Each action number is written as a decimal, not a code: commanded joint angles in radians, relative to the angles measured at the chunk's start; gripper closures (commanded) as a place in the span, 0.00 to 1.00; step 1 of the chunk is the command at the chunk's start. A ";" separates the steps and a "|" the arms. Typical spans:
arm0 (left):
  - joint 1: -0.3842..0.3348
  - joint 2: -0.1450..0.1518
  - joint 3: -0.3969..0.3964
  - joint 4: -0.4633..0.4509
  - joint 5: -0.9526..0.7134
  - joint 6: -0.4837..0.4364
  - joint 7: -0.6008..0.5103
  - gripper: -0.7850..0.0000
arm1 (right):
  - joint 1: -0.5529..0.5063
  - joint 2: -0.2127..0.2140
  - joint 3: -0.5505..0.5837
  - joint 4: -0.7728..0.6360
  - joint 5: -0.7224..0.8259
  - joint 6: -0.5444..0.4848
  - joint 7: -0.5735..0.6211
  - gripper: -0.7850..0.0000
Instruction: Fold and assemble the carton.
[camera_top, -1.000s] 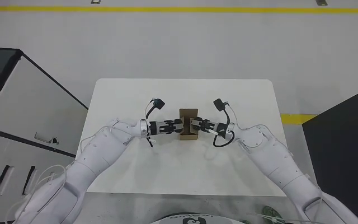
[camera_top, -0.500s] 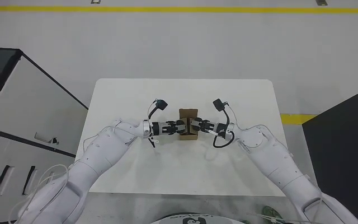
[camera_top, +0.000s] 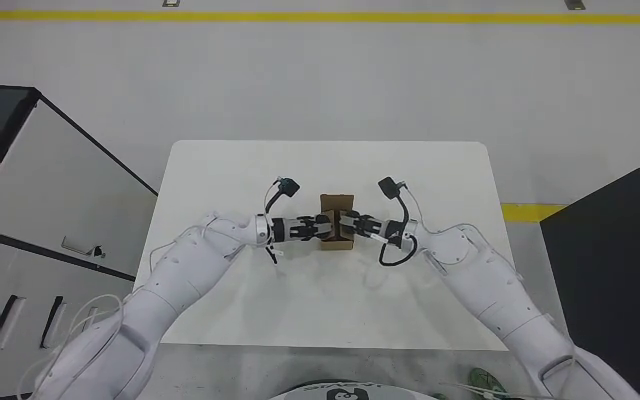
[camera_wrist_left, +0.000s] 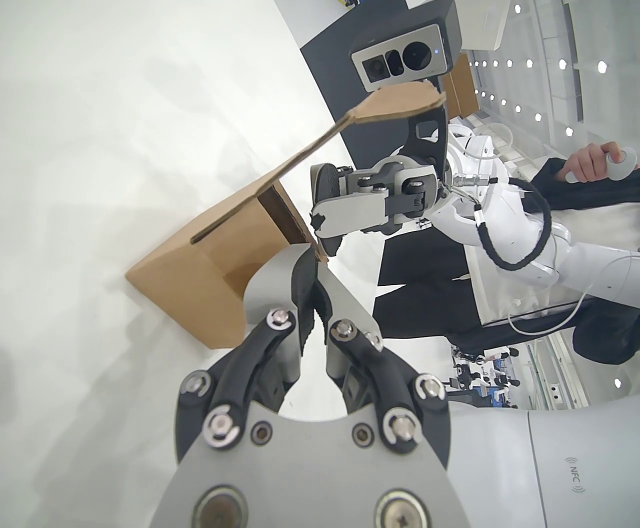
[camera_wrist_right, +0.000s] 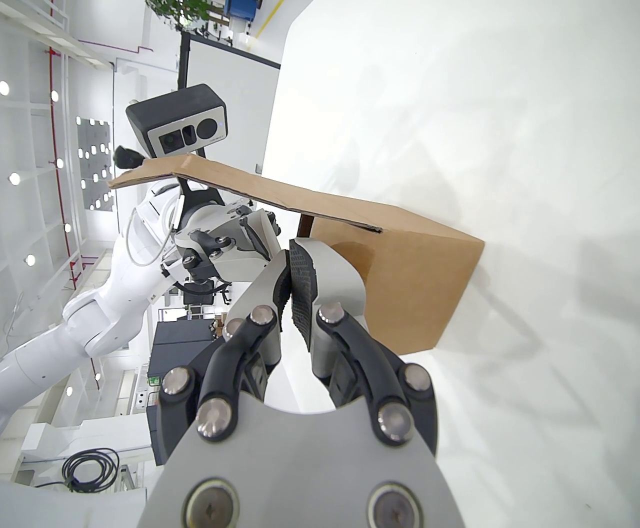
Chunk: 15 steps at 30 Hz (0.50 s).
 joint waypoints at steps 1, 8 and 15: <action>0.000 -0.001 -0.002 0.002 0.003 0.003 0.001 1.00 | 0.000 -0.002 -0.001 -0.001 -0.005 0.005 -0.002 1.00; 0.002 -0.004 -0.009 0.004 0.018 0.009 0.004 1.00 | 0.004 -0.008 -0.004 0.001 -0.017 0.024 -0.003 1.00; 0.008 -0.005 -0.023 0.001 0.021 -0.002 0.012 1.00 | 0.005 -0.012 0.000 -0.004 -0.020 0.023 -0.003 1.00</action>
